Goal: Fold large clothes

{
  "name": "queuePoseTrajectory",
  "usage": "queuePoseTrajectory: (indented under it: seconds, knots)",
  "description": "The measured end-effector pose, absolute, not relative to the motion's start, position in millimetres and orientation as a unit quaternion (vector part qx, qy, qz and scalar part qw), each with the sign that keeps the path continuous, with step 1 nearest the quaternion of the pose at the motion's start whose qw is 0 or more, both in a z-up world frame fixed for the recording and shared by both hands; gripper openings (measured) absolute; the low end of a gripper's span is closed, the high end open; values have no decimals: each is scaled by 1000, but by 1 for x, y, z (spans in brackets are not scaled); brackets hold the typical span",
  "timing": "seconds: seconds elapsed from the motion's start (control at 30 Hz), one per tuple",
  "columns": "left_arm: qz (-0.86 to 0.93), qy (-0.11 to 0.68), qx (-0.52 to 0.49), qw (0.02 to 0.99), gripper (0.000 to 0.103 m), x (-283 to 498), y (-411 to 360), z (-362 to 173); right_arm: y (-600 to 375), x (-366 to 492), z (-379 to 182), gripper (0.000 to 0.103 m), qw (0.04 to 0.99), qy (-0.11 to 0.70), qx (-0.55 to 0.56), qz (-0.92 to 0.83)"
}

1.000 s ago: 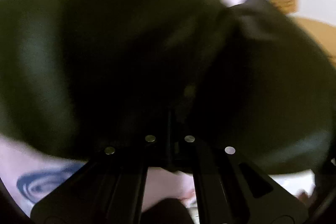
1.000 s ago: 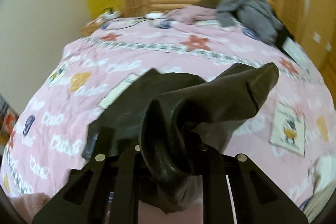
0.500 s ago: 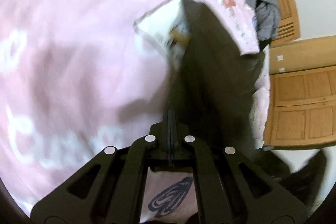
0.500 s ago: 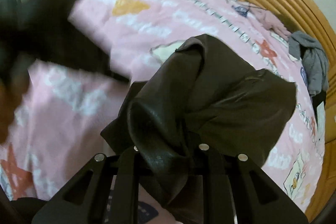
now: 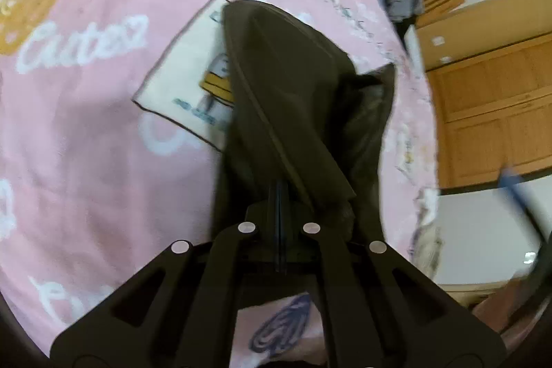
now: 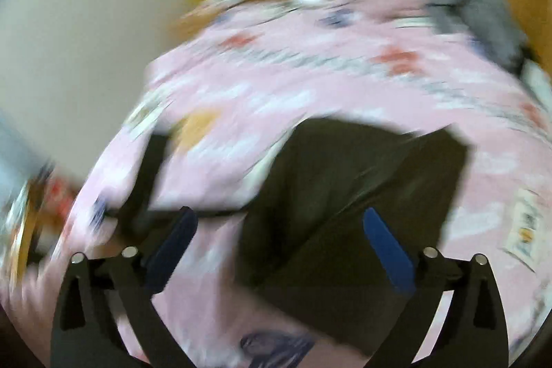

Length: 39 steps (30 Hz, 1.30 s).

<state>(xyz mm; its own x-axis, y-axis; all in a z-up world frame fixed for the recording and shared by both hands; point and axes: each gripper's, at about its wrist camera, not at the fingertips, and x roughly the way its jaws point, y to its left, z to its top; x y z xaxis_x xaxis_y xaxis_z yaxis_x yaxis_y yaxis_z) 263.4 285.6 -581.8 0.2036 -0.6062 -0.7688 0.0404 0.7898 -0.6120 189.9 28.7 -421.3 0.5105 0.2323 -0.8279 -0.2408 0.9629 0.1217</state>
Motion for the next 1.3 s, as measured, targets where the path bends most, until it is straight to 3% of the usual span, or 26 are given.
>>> queuePoseTrajectory:
  seconds: [0.13,0.2,0.23,0.33,0.37,0.43,0.47,0.53,0.67,0.9,1.2,1.3]
  knots:
    - [-172,584,-214,764,1,277,297,-564,20,280,-474,95,839,538,-73,-39]
    - [-157,570,-193,783,1,285,298,-547,17,306,-514,88,806,580,-80,-81]
    - [-149,567,-170,792,1,290,295,-539,14,314,-530,78,790,598,-86,-98]
    - [-151,582,-119,790,1,309,275,-540,-3,325,-571,75,752,644,-51,-132]
    - [-163,594,-113,780,1,315,267,-548,-7,326,-573,53,755,642,-44,-123]
    - [-164,617,-90,764,1,321,253,-569,-6,327,-573,27,760,642,-51,-89]
    - [-164,624,-81,759,1,323,248,-578,-7,328,-571,20,763,640,-51,-76]
    - [-165,645,-82,742,1,321,243,-604,-17,325,-559,15,774,633,-10,-37]
    - [-189,654,-131,721,0,313,249,-635,-18,307,-522,12,794,603,32,69]
    - [-241,646,-152,708,0,301,242,-644,48,263,-458,12,781,569,-48,250]
    - [-230,638,-260,687,0,287,283,-657,98,315,-529,12,708,644,-81,280]
    - [-197,627,-242,714,0,271,300,-636,106,319,-546,13,686,670,-85,269]
